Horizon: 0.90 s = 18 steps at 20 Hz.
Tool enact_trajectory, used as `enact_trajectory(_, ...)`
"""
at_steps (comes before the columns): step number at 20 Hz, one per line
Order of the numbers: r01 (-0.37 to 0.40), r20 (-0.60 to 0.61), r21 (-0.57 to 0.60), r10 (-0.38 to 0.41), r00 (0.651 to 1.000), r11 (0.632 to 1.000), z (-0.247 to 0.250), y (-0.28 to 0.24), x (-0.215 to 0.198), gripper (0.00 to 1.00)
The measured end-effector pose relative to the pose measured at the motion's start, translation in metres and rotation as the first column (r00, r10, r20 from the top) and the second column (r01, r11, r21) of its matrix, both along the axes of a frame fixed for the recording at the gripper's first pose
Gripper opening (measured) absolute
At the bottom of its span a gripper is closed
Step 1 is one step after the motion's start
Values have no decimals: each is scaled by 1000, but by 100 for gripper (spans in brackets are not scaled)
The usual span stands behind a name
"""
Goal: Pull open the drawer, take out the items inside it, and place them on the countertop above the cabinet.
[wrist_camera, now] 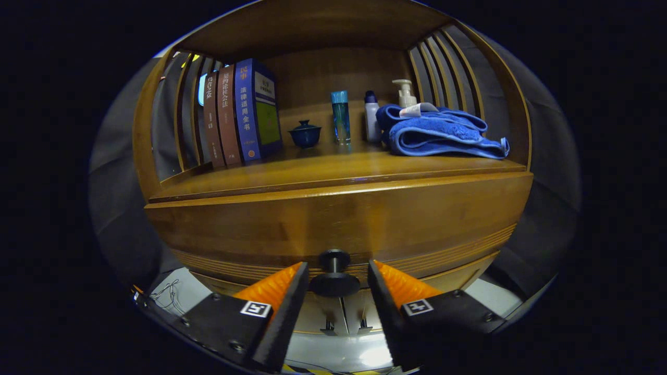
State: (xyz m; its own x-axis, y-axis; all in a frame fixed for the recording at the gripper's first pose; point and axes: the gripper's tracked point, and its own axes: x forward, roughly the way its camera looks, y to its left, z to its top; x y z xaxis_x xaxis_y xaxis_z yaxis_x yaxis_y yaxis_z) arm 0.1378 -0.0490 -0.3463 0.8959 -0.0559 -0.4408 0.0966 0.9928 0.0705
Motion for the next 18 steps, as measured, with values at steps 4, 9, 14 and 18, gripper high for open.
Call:
enact_trajectory(4, -10, -11, -44, 10, 1000, 999, -1, -1, -1, 43)
enact_trajectory(9, -20, -40, -50, 18, 999, 999, -2, -1, -2, 35)
enact_trajectory(14, -32, -64, -51, 28, 998, 998, 1, 2, -24, 35)
enact_trajectory(18, -23, -79, -62, 19, 997, 998, 3, 3, -57, 34)
